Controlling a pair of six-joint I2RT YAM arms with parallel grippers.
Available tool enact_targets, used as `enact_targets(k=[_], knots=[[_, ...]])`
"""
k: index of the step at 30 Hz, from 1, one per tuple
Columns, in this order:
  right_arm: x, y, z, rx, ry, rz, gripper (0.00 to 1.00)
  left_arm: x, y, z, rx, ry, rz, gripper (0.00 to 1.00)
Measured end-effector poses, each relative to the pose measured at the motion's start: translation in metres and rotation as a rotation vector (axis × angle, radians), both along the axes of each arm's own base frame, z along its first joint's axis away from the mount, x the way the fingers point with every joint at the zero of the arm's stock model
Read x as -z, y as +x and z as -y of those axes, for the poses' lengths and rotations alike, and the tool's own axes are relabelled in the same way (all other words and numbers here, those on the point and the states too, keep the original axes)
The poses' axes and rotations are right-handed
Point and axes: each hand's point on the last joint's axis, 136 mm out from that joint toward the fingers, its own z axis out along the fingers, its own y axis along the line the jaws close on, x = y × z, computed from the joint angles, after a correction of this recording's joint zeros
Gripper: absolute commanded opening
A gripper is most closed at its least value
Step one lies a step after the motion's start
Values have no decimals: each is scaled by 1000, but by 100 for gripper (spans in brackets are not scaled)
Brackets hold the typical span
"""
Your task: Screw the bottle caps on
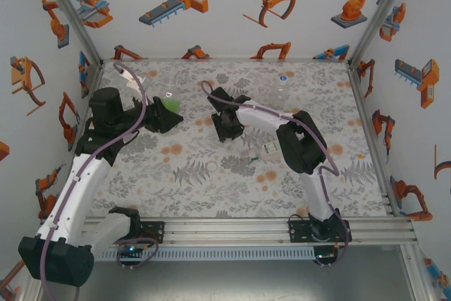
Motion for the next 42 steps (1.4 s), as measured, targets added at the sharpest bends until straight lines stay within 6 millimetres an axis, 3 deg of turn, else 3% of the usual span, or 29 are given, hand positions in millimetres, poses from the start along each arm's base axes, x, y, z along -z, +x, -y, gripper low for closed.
enact_targets(k=[4,13,19,23,28,32,35,42], knots=[[0,1,-1,-1,3,4,41,0,-1,1,4,0,0,13],[-1,2,0,-22,-8,15,27,4,-3,3,22,21,8,12],[-13,-7,5,-53,-7,0,20,13,-12,13,113,76,40,5],[-66,-12,10,-76,94,34,15,23,-24,26,218,126,63,2],[-180,-17,25,-136,293,190,11,29,-40,43,354,192,105,0],[-256,-46,36,-260,449,302,4,30,-58,61,487,252,181,0],[-287,-76,43,-379,537,346,4,34,-76,74,590,298,243,0],[-331,-150,50,-706,681,446,0,31,-103,101,780,368,337,0]])
